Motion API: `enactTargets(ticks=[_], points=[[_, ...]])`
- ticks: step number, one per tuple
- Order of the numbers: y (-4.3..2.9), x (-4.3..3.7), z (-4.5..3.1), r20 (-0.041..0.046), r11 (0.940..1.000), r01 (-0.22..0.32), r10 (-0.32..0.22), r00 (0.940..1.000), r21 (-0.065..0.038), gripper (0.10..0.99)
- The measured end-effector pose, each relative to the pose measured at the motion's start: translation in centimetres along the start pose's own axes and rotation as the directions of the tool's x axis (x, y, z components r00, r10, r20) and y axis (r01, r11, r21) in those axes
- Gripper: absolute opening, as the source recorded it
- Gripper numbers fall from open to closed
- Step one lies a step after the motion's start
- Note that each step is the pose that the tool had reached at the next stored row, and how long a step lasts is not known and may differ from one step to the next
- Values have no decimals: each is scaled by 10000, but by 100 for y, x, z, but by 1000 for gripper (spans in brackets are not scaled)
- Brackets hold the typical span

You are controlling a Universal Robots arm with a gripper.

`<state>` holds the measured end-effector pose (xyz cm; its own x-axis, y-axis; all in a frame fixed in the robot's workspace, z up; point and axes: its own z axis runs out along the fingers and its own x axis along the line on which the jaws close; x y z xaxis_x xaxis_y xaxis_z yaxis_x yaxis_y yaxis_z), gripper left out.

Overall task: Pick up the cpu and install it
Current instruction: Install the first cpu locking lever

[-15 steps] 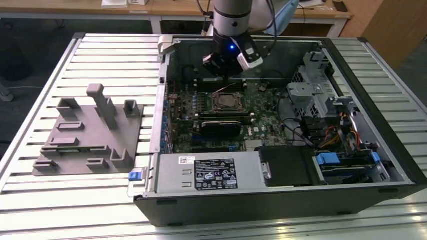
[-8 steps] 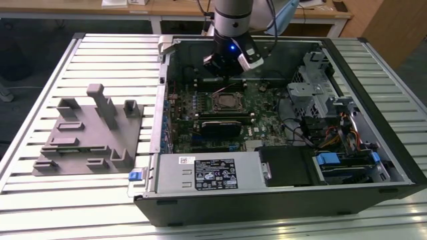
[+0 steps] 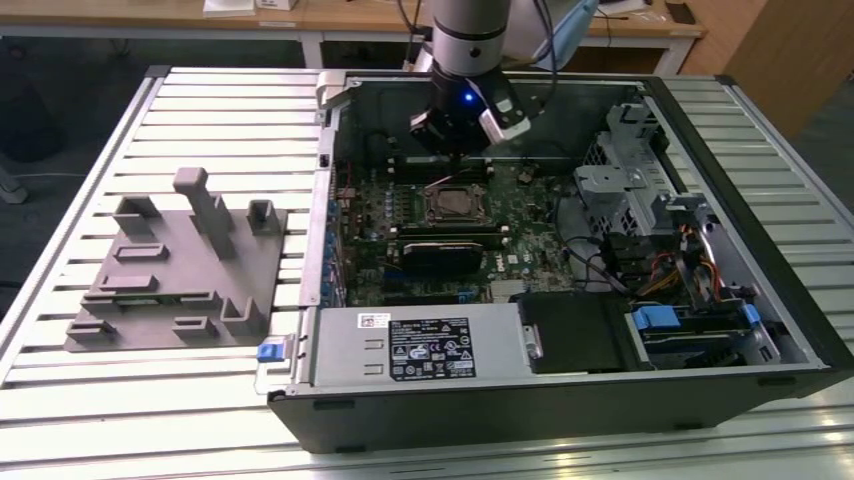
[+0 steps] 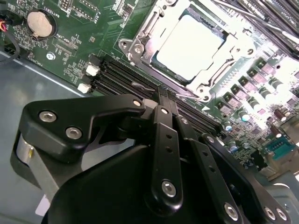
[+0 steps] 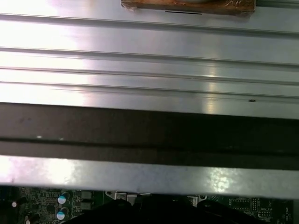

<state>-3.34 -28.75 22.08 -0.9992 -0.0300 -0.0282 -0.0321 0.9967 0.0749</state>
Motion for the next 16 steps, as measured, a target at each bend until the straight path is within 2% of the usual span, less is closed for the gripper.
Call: enactTargets(ticks=[16], points=[[-6, -53, 66, 0, 10000, -3, 3, 10000, 0, 106]])
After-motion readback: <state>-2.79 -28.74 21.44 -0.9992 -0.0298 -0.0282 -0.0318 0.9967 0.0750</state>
